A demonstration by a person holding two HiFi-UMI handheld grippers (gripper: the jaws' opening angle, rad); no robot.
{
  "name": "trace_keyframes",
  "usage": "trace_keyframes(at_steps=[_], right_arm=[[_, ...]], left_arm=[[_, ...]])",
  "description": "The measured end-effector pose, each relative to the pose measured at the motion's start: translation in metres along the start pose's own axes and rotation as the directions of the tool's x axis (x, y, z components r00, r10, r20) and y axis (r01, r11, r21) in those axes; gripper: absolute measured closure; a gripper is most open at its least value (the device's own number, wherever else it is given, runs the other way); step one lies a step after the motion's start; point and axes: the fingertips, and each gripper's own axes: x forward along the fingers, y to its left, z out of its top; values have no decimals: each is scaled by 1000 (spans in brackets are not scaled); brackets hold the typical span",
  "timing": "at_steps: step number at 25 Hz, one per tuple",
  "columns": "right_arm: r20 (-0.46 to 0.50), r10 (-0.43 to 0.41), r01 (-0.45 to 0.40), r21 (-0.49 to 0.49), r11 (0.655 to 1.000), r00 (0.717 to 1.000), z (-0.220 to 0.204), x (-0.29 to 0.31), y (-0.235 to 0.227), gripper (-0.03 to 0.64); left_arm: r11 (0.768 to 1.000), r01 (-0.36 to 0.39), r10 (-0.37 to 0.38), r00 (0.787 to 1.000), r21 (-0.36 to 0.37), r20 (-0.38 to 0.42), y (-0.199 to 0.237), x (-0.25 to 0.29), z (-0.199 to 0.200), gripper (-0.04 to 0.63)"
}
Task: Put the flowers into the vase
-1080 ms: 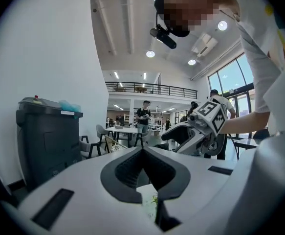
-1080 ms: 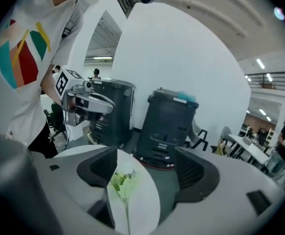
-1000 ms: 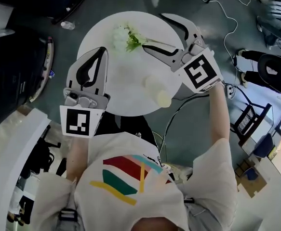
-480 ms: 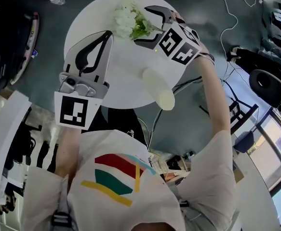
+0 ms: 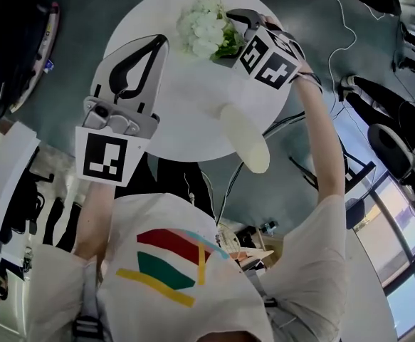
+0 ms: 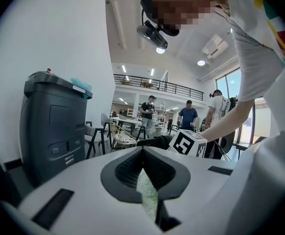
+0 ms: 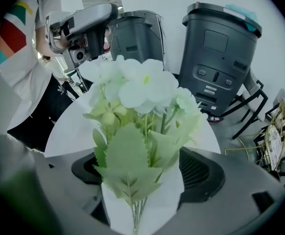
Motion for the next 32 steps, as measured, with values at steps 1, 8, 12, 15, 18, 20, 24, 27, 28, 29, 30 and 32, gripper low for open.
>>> trace_keyframes(at_steps=[1, 8, 12, 15, 18, 20, 24, 27, 28, 29, 30, 32], right_arm=[[-11, 4, -4, 4, 1000, 1000, 0, 2, 0, 170], [-30, -10, 11, 25, 1000, 1000, -4, -2, -4, 194], [-71, -48, 46, -23, 999, 996, -3, 0, -12, 276], [-66, -56, 55, -22, 998, 996, 1, 2, -14, 309], [-61, -59, 57, -27, 998, 996, 2, 1, -14, 338], [-62, -56, 53, -37, 998, 997, 2, 1, -13, 344], [-84, -52, 47, -66, 997, 995, 1, 0, -11, 370], [-73, -50, 44, -80, 996, 996, 4, 1, -8, 391], [-54, -40, 36, -70, 997, 998, 6, 2, -5, 401], [-29, -28, 27, -50, 998, 999, 8, 1, -1, 405], [-3, -20, 20, -24, 1000, 1000, 10, 0, 2, 407], [53, -30, 28, 34, 999, 998, 14, -8, 1, 407]], left_arm=[[1000, 4, -4, 1000, 1, -2, 1, 0, -1, 589], [999, 30, -30, 999, 16, -32, -4, 6, -6, 589], [999, 41, -41, 999, 13, -32, -3, 9, -8, 589], [999, 52, -52, 998, 9, -31, -3, 10, -9, 589], [998, 57, -56, 998, 10, -27, -6, 11, -7, 589], [999, 53, -53, 998, 12, -22, -6, 12, -4, 589], [999, 46, -46, 999, 17, -13, -6, 11, 0, 589], [1000, 26, -26, 1000, -17, 7, -3, 9, 5, 589], [1000, 16, -16, 1000, -27, 12, -3, 7, 8, 589], [1000, 8, -7, 1000, -30, 14, -3, 6, 11, 589], [1000, 4, -3, 1000, -25, 17, -4, 5, 16, 589], [1000, 7, -7, 999, -5, 32, -5, 6, 27, 589]])
